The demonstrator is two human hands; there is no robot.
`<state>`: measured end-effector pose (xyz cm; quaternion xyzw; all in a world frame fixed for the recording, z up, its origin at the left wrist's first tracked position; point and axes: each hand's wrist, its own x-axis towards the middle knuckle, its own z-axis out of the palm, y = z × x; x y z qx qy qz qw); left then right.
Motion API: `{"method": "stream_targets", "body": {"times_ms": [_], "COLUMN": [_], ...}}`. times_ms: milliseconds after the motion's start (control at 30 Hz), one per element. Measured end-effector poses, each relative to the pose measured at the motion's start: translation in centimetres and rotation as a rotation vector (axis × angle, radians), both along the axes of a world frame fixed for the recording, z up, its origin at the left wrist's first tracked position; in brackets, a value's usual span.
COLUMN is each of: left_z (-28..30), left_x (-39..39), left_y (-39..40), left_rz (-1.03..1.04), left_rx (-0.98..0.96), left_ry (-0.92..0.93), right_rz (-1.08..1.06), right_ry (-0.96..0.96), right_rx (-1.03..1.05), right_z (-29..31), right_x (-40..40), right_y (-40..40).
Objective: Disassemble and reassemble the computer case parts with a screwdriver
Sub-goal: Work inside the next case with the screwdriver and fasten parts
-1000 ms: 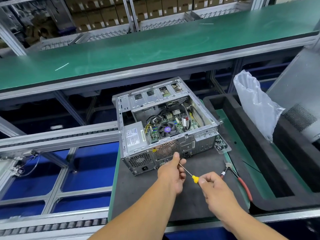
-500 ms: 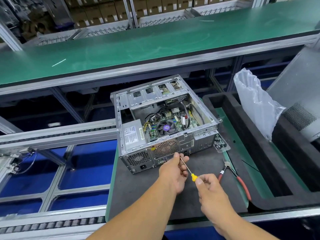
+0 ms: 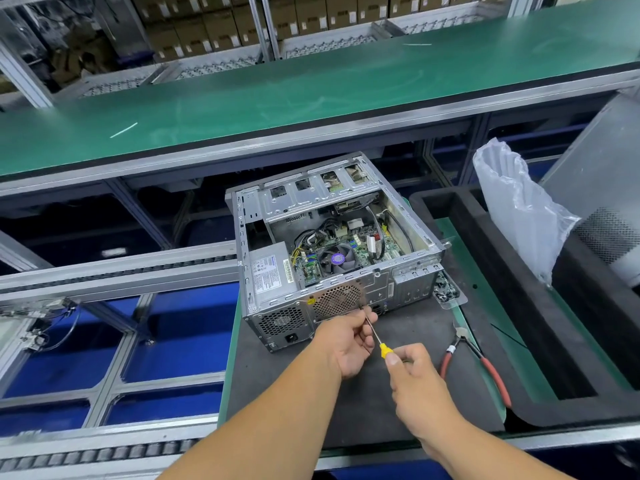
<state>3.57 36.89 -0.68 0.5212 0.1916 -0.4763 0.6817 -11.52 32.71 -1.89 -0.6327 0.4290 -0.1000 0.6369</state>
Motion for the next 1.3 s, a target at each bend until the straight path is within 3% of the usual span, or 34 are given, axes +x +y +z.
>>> {"method": "stream_targets", "body": {"times_ms": [200,600,767,967,1100,1300], "left_z": [0.0,0.1,0.0,-0.4,-0.3,-0.3], "left_x": [0.2,-0.1,-0.5,-1.4,-1.5,-1.6], "left_y": [0.0,-0.2,0.2,0.3,0.4,0.2], "left_rz": [-0.031,-0.023,-0.071,-0.159,-0.153,-0.109], "left_rx": [0.028,0.043,0.054,0.192,0.202,0.179], "left_ry": [-0.023,-0.016,-0.083,-0.293,-0.326,-0.339], "right_rz": [-0.061,-0.109,-0.161,-0.206,-0.188,-0.204], "right_ry": [-0.034,-0.018,-0.098,-0.035,0.010,-0.070], "right_rx": [0.223,0.332,0.495,0.605,0.646,0.731], "right_z": [-0.1,-0.5,0.2,0.8,0.9,0.9], "right_x": [0.5,1.0,1.3,1.6,1.9,2.1], "right_y": [0.3,0.0,0.2,0.4,0.8,1.0]}}
